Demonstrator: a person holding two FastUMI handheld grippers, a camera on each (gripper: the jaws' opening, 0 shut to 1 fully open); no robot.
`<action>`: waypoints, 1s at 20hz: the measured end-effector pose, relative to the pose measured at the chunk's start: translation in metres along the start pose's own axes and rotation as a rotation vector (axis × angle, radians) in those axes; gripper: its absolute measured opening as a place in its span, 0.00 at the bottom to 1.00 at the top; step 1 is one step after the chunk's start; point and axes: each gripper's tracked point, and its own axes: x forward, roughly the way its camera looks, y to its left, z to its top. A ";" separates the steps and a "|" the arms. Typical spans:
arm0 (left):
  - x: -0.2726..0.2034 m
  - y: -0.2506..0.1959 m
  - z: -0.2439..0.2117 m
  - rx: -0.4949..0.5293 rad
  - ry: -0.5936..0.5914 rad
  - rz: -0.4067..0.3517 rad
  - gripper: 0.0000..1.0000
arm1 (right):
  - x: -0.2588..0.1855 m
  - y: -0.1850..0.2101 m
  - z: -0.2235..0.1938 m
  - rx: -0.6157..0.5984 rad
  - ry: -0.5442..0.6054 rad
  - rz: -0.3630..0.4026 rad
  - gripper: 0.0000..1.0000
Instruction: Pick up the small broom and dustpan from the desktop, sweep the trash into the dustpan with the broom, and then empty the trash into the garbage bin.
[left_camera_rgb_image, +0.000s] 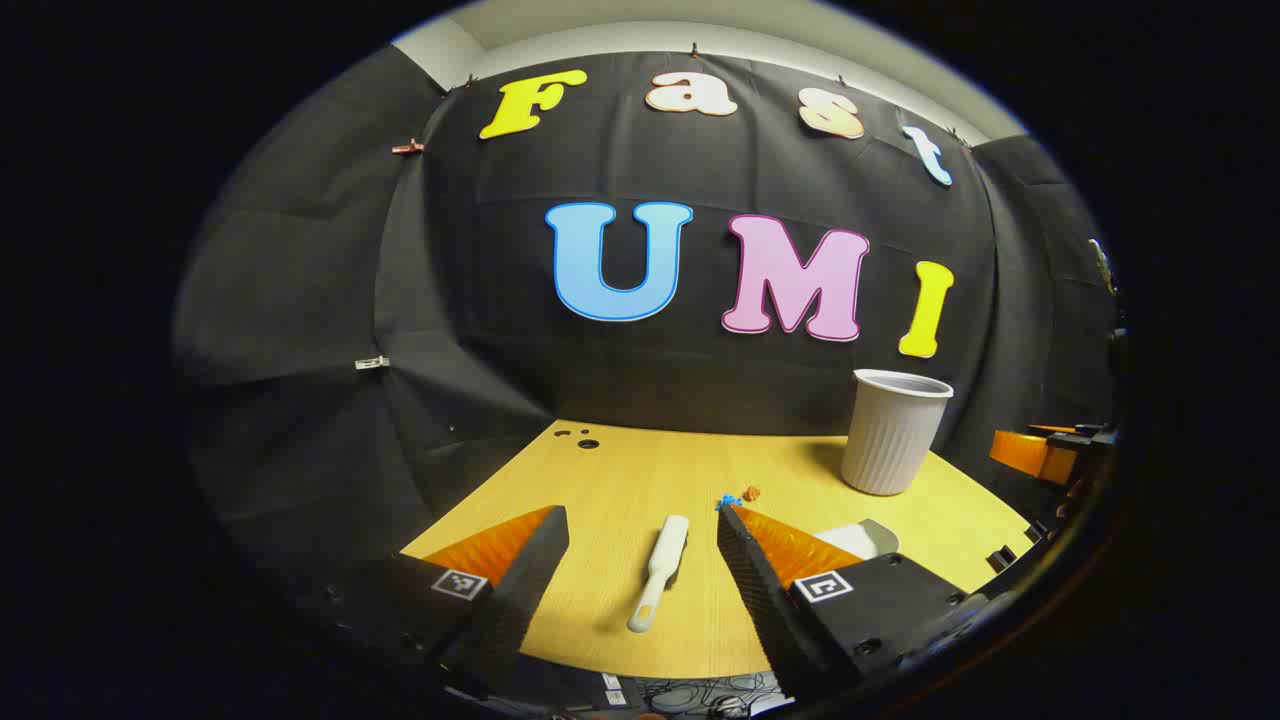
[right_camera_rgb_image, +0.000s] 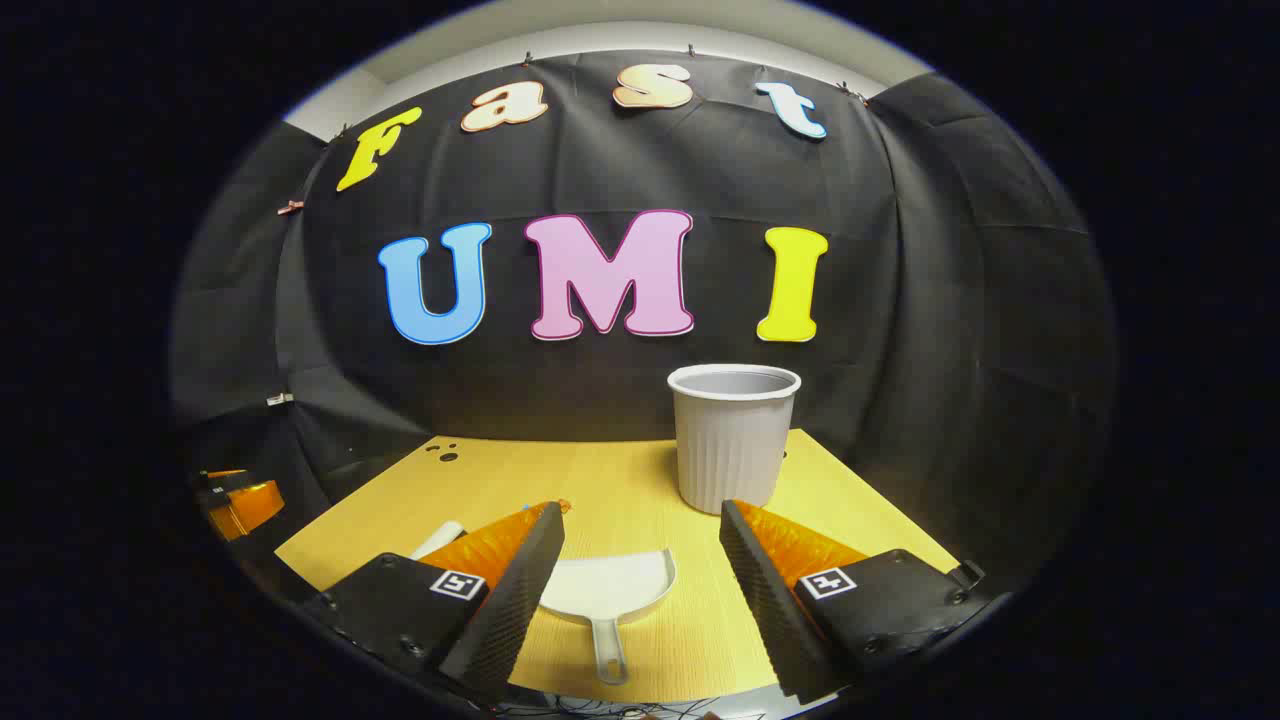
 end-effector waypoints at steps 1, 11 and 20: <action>0.002 0.000 -0.001 -0.001 0.005 0.002 0.95 | 0.003 0.001 -0.003 0.007 0.007 0.006 0.98; 0.027 -0.003 -0.016 -0.015 0.082 -0.010 0.95 | 0.013 0.001 -0.030 0.012 0.093 0.045 0.98; 0.076 -0.022 -0.066 0.006 0.279 -0.113 0.95 | 0.027 0.001 -0.061 -0.040 0.215 0.086 0.98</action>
